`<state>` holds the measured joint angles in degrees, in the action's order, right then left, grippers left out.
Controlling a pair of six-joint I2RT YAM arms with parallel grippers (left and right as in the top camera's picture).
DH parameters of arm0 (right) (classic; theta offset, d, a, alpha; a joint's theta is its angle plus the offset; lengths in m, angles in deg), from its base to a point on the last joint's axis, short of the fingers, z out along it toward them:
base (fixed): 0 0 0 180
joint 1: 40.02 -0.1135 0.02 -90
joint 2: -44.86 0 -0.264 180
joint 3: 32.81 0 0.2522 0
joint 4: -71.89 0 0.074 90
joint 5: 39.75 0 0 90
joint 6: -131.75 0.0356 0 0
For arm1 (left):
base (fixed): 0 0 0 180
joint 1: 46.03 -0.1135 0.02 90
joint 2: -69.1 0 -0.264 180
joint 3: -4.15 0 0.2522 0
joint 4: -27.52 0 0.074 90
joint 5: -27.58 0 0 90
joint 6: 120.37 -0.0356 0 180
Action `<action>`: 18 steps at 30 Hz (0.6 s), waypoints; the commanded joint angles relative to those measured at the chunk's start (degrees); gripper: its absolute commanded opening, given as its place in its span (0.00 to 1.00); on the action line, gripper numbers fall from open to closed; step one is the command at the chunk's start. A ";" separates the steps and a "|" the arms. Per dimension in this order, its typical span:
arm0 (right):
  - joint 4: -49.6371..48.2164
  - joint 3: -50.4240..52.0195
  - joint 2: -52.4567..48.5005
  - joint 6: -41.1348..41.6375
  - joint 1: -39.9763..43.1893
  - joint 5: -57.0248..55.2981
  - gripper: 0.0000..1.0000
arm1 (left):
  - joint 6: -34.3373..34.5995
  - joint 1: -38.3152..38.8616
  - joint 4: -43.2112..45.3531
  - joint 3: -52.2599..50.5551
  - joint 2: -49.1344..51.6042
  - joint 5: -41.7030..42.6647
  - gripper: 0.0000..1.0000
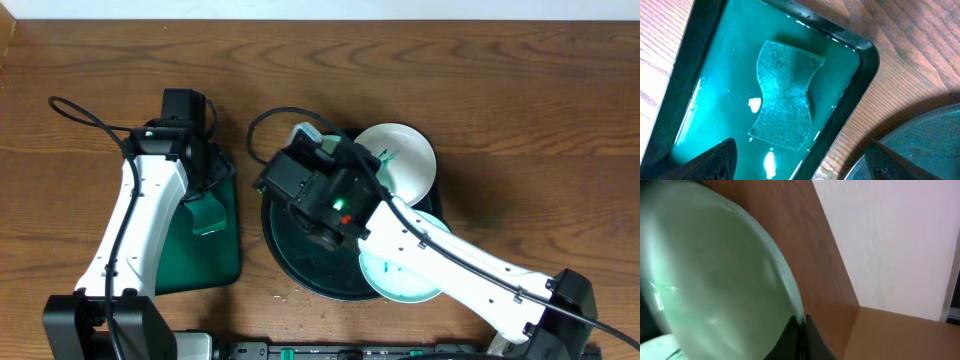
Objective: Clean dirty plates on tray and stack at the side
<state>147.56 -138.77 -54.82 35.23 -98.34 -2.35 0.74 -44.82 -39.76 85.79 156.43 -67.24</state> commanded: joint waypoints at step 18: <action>0.28 -0.85 0.39 11.04 7.89 15.93 0.01 | -0.39 -0.28 0.24 0.83 -0.15 0.98 0.82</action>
<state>147.95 -138.88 -54.84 39.75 -94.45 6.74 0.72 -44.82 -39.35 85.79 156.43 -66.67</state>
